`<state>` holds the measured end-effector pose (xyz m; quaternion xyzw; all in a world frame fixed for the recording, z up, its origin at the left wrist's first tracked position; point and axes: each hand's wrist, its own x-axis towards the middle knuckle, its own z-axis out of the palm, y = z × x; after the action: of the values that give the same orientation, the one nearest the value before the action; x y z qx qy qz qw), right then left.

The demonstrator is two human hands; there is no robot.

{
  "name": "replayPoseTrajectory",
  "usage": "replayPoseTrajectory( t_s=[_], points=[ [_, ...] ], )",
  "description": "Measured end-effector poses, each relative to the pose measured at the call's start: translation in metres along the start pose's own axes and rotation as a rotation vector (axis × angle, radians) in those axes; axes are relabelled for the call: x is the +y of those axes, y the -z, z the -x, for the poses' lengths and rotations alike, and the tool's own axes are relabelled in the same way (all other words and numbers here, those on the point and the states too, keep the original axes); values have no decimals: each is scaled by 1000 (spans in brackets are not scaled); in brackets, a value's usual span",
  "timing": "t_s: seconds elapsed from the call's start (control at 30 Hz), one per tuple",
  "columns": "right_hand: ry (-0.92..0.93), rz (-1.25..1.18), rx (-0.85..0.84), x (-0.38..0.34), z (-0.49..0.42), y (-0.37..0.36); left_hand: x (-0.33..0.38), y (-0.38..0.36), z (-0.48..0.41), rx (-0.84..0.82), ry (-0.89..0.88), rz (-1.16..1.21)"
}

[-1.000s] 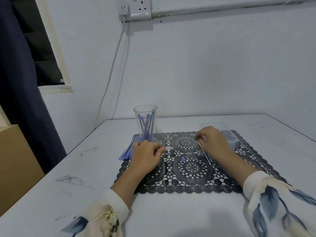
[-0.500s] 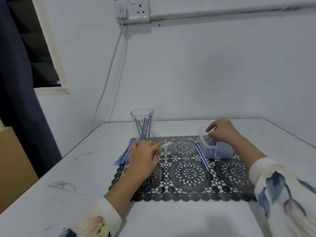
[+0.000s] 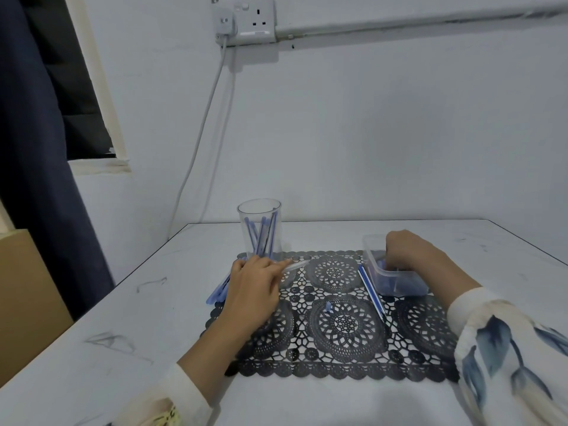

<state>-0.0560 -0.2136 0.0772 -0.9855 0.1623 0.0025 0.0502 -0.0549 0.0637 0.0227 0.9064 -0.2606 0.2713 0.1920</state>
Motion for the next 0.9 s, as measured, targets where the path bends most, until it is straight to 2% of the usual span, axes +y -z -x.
replayPoseTrajectory(
  t_s=[0.33,0.57,0.73,0.9],
  points=[
    [-67,-20,-45,-2,3,0,-2,-3,-1,-50,32,-22],
    [-104,-32,-17,-6,4,-3,-3,-4,-1,-78,53,19],
    [-106,-70,28,-7,7,-1,-3,-4,-1,-82,54,14],
    [-72,-221,136,-9,3,6,-3,-3,-1,-96,51,12]
  ],
)
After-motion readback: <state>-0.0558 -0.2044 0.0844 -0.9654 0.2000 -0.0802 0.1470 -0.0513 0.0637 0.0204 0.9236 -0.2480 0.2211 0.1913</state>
